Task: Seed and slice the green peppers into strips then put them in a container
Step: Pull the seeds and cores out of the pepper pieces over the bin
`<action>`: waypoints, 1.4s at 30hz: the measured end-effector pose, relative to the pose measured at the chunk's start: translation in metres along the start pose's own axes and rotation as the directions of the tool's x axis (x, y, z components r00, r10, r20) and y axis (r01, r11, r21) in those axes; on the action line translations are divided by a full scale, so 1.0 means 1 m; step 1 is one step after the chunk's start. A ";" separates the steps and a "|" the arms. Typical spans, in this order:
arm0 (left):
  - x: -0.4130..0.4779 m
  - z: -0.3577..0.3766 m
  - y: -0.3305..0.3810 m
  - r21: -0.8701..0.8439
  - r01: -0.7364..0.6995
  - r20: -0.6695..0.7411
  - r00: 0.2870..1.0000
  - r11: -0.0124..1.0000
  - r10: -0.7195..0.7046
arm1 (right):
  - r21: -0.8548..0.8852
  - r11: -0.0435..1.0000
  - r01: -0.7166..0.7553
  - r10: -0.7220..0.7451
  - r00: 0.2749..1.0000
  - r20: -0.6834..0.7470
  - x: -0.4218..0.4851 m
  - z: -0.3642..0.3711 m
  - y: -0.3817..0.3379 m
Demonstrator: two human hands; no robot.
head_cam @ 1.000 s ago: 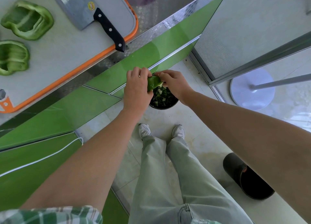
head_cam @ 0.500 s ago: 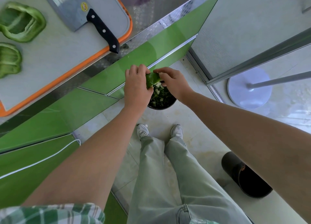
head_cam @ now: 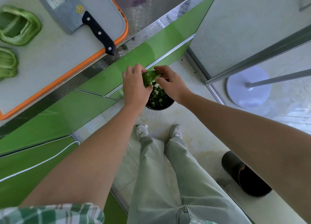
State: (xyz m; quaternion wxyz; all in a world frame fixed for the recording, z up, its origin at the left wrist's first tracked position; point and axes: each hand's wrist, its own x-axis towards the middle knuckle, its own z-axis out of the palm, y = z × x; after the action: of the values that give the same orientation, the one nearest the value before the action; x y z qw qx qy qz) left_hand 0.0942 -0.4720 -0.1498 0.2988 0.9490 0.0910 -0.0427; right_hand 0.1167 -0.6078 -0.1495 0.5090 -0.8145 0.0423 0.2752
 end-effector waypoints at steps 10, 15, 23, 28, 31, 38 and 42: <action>0.003 0.002 -0.010 -0.195 0.191 0.120 0.978 0.962 -0.170 | -0.070 0.997 0.012 -0.007 0.997 0.080 0.000 -0.005 0.000; 0.003 -0.004 -0.007 -0.558 0.514 0.401 0.854 0.652 -0.331 | -0.033 0.999 0.018 -0.015 0.997 0.078 0.002 -0.005 0.000; -0.005 -0.010 -0.012 -0.585 0.609 0.611 0.765 0.536 -0.201 | -0.117 0.993 -0.005 0.011 0.999 0.048 0.004 -0.004 0.001; -0.007 -0.009 -0.012 -0.574 0.532 0.573 0.804 0.623 -0.159 | -0.088 0.996 -0.008 0.011 0.999 0.032 0.003 0.000 0.002; -0.007 -0.012 -0.010 -0.589 0.508 0.543 0.825 0.629 -0.157 | -0.032 0.997 -0.067 0.067 0.998 0.000 0.004 -0.001 0.004; -0.011 -0.015 -0.012 -0.633 0.447 0.458 0.874 0.632 -0.160 | 0.176 0.971 -0.164 0.153 0.985 0.077 0.008 -0.005 0.008; -0.009 -0.013 -0.014 -0.601 0.409 0.469 0.876 0.687 -0.112 | 0.198 0.964 -0.176 0.165 0.984 0.070 0.010 -0.002 0.008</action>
State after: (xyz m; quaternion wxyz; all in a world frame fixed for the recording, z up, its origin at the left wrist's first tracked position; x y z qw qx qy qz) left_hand 0.0825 -0.4544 -0.1453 0.6291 0.7184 0.1750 -0.2397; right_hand 0.1230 -0.6113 -0.1603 0.5651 -0.7438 0.1265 0.3337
